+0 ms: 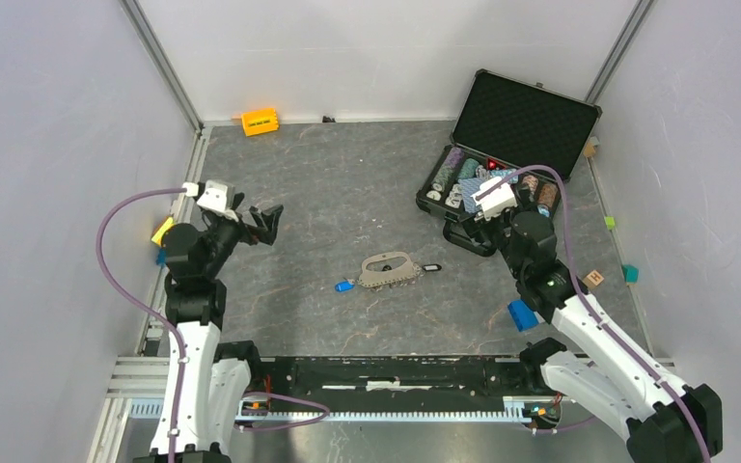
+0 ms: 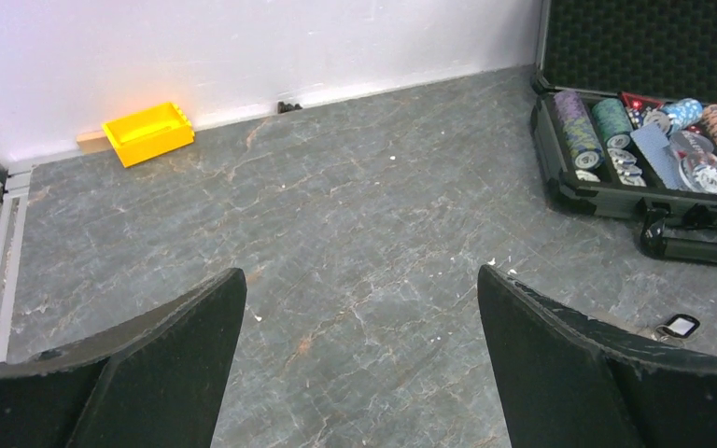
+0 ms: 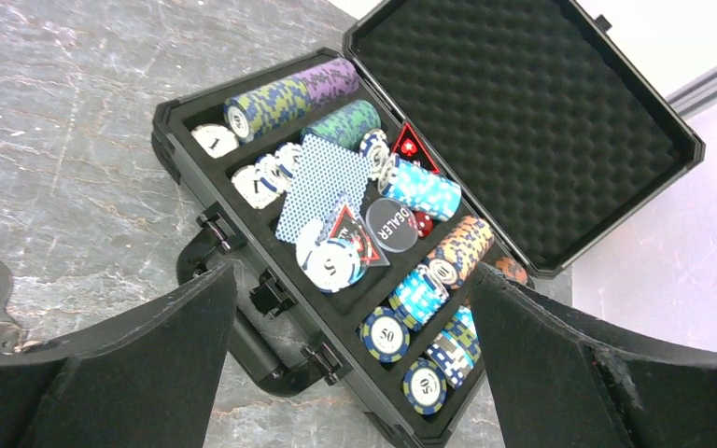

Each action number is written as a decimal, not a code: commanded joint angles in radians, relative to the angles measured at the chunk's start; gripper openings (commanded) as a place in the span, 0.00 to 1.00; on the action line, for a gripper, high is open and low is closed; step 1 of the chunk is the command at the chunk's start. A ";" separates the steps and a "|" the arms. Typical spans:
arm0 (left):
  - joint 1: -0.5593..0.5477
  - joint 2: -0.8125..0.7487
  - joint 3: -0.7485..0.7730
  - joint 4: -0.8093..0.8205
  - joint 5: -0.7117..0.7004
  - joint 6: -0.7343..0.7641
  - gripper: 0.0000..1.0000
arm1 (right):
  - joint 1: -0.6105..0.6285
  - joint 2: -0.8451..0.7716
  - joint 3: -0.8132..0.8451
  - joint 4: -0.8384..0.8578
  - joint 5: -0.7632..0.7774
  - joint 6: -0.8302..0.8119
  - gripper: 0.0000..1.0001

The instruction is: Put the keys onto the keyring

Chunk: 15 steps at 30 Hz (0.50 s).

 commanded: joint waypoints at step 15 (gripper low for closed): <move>0.003 -0.019 -0.090 0.097 -0.031 0.015 1.00 | 0.000 -0.194 -0.105 0.136 -0.122 -0.012 0.98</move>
